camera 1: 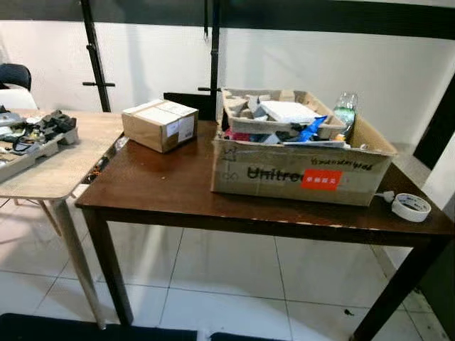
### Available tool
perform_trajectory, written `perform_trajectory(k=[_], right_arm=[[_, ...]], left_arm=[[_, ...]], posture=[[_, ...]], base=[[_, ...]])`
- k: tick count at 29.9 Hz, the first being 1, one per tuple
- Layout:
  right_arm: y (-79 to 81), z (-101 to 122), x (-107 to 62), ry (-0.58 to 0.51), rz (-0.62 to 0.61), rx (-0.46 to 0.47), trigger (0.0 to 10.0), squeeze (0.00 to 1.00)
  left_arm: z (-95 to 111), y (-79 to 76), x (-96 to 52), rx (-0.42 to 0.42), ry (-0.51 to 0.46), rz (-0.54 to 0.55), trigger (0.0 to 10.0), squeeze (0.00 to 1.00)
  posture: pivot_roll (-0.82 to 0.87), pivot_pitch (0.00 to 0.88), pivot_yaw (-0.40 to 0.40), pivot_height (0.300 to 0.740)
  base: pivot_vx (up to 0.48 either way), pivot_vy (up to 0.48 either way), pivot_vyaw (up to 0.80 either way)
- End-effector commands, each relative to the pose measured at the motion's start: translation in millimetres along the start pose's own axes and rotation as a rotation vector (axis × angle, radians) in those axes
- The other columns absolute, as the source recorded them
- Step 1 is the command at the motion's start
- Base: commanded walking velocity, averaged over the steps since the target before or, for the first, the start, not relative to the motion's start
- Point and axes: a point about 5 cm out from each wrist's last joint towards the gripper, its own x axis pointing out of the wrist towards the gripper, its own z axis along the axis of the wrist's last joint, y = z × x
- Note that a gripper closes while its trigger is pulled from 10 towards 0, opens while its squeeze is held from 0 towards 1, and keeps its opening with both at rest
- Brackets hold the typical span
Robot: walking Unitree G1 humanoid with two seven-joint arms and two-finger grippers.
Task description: Picking trash to rubbish bin
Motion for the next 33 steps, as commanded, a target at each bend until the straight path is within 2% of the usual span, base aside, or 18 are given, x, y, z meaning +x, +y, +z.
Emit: perform_trajectory(k=[1,16,20,31,33], right_arm=[[0.0,-5.7,-0.5,0.019,-0.002,0.007,10.0,0.00],[-1.1,-7.4,-0.8,0.024,-0.004,0.009,10.0,0.00],[-1.5,-7.6,-0.9,0.024,-0.005,0.011,10.0,0.00],[-1.5,-7.4,-0.8,0.025,-0.007,0.014,10.0,0.00],[-1.4,-7.0,-0.7,0.024,-0.008,0.016,10.0,0.00]], left_arm=[[-3.8,-0.5,-0.4,-0.003,0.014,-0.003,10.0,0.00],[-7.7,-4.4,-0.6,0.014,0.011,-0.009,10.0,0.00],[-5.1,-9.9,0.5,-0.036,-0.014,-0.039,10.0,0.00],[-2.0,-9.4,1.4,-0.024,-0.036,-0.030,10.0,0.00],[-1.4,-6.7,1.2,-0.002,-0.053,-0.014,10.0,0.00]], posture=[[-0.10,0.146,-0.034,0.740],[-0.11,0.150,-0.033,0.740],[-0.11,0.153,-0.032,0.740],[-0.11,0.153,-0.030,0.740],[-0.11,0.151,-0.028,0.740]], base=[[0.000,-0.480,0.00],[0.000,-0.448,0.00],[0.000,0.425,0.00],[0.000,0.480,0.00],[0.000,0.000,0.00]])
